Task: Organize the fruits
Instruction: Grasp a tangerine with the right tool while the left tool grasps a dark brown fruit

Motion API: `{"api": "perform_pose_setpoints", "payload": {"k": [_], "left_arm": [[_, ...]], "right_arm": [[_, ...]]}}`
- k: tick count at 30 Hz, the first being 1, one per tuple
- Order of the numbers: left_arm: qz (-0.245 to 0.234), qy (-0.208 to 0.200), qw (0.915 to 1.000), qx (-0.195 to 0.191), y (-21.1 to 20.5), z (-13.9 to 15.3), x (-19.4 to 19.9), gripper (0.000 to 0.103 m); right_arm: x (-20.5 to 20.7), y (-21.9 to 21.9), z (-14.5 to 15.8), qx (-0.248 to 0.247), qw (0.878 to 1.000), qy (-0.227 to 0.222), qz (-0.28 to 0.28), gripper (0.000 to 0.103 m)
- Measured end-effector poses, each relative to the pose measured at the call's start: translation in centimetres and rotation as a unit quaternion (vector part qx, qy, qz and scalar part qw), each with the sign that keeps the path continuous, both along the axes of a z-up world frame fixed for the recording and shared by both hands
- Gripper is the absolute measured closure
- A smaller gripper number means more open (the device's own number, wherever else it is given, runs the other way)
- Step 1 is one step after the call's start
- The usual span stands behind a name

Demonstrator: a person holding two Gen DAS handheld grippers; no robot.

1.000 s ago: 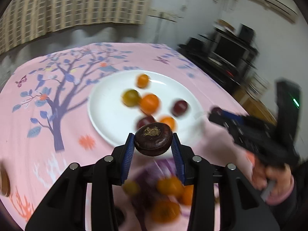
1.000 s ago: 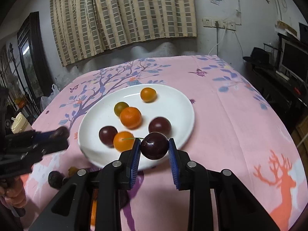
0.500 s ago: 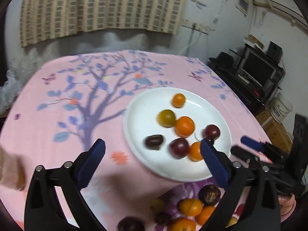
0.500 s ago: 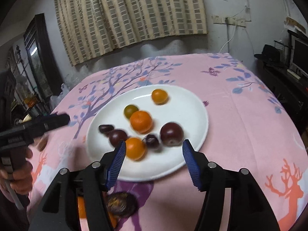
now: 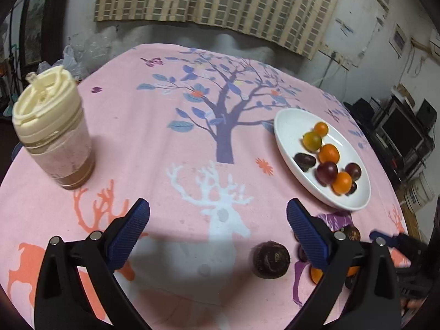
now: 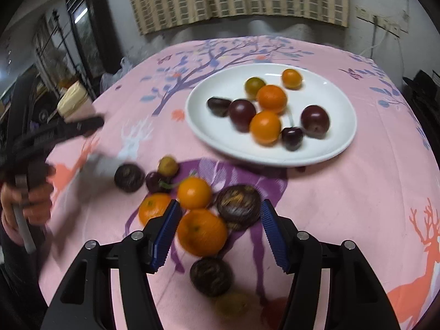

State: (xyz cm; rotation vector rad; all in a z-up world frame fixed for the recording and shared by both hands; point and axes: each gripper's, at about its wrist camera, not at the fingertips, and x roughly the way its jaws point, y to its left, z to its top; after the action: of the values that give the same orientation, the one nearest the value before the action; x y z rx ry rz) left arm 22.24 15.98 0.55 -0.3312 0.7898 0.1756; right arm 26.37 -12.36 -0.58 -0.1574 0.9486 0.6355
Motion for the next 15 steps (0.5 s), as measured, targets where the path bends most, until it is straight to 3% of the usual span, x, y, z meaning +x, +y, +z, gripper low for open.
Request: {"api": "perform_pose_setpoints", "payload": {"k": [6, 10, 15], "left_arm": [[-0.012, -0.002, 0.9998, 0.015, -0.8, 0.3, -0.3, 0.005], [-0.025, 0.002, 0.9994, 0.025, -1.6, 0.3, -0.2, 0.005], [-0.033, 0.005, 0.9990, 0.030, -2.1, 0.2, -0.1, 0.005]], "right_arm": [[-2.0, 0.8, -1.1, -0.023, 0.999, -0.001, 0.028, 0.044], [-1.7, 0.8, -1.9, -0.032, 0.999, 0.013, 0.030, 0.055], [-1.5, 1.3, -2.8, -0.037, 0.999, 0.019, 0.027, 0.055]]}}
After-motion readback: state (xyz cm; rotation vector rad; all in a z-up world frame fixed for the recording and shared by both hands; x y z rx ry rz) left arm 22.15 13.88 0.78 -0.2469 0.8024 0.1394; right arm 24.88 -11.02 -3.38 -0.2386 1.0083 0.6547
